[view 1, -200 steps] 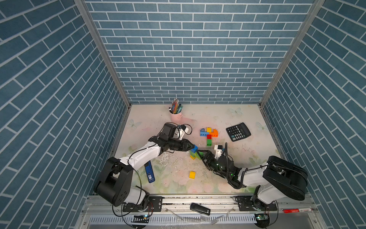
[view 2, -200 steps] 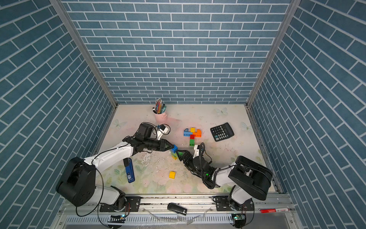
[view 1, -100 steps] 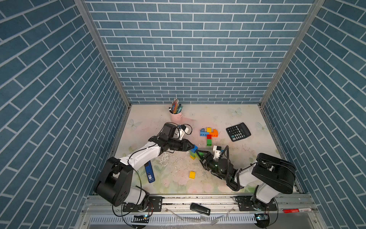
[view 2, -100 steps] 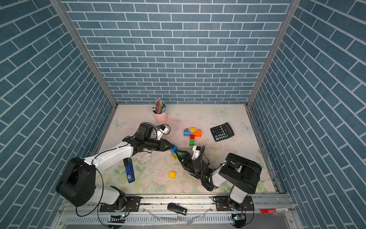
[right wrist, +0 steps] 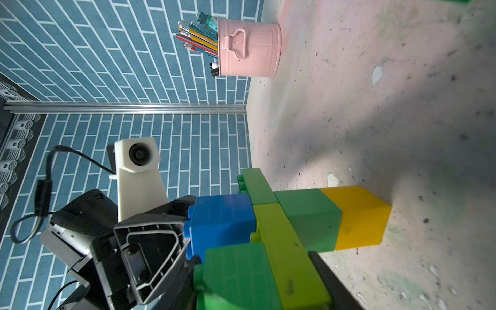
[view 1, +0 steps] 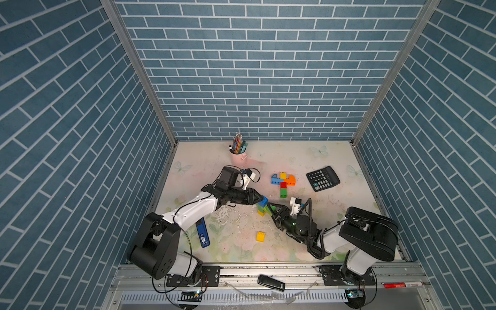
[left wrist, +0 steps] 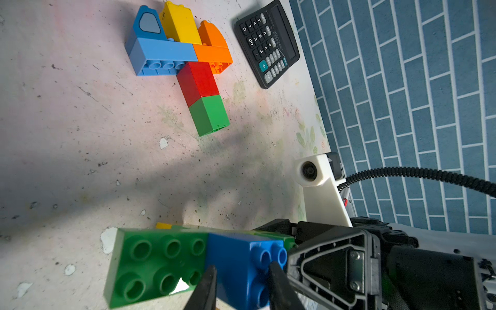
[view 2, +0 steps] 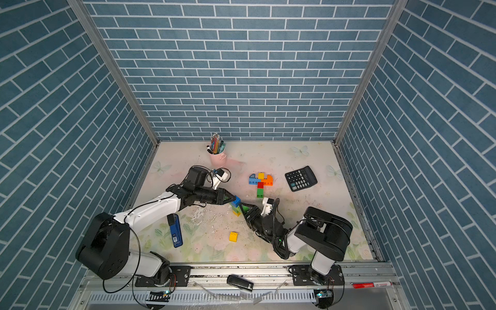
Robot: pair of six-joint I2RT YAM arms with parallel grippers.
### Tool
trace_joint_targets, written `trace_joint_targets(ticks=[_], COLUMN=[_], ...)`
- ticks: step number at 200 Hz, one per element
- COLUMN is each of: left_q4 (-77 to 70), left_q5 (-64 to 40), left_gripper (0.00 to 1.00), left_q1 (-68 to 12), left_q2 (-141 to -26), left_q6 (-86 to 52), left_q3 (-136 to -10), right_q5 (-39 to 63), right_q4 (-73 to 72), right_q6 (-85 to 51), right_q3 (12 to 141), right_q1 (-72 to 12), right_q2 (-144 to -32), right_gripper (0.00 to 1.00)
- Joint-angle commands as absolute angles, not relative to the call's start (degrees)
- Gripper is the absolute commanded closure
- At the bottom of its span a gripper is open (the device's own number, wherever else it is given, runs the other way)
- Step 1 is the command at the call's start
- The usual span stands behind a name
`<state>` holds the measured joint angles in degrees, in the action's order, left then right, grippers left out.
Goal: Assemble a fork with lego
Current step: Assemble the lego brick with the lego brick, then pick up the lego brick from the center of the board.
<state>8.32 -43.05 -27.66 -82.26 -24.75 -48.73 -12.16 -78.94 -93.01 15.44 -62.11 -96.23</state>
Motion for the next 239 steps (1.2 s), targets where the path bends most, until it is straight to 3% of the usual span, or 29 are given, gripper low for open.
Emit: trace_joint_targets(ticks=[1, 32, 60, 96, 134, 160, 199, 239], left_q4=[10.9, 10.9, 11.0, 10.9, 10.7, 10.4, 10.0, 10.1], left_q5=[-41.8, -41.8, -41.8, -41.9, -42.0, -42.1, -42.0, -42.8], left_gripper=[0.66, 0.67, 0.67, 0.67, 0.67, 0.66, 0.62, 0.56], left_q1=[-27.9, -27.9, -27.9, -27.9, -28.0, -27.9, -28.0, -27.9], left_q2=[-82.6, -82.5, -82.6, -82.7, -82.7, -82.5, -82.1, -81.7], left_q6=[-23.7, -23.7, -23.7, -23.7, -23.8, -24.0, -24.3, -24.6], left_q3=[-48.9, -48.8, -48.9, -49.1, -49.4, -49.4, -49.3, -50.6], right_q5=[-13.2, -13.5, -14.1, -17.6, -24.3, -29.2, -34.1, -35.5], right_q4=[-79.2, -79.6, -78.0, -61.3, -14.3, 9.8, 22.1, 18.5], right_q6=[-95.0, -95.5, -93.8, -87.1, -72.5, -69.1, -74.5, -74.7], right_q3=[15.2, 15.1, 14.6, 13.1, 21.7, 30.3, 40.8, 40.9], right_q1=[-62.6, -62.8, -62.9, -63.0, -64.6, -68.7, -80.0, -81.1], right_q2=[-98.4, -99.5, -98.1, -86.2, -62.2, -58.6, -71.0, -73.7], right_gripper=[0.43, 0.44, 0.19, 0.03, 0.02, 0.05, 0.09, 0.11])
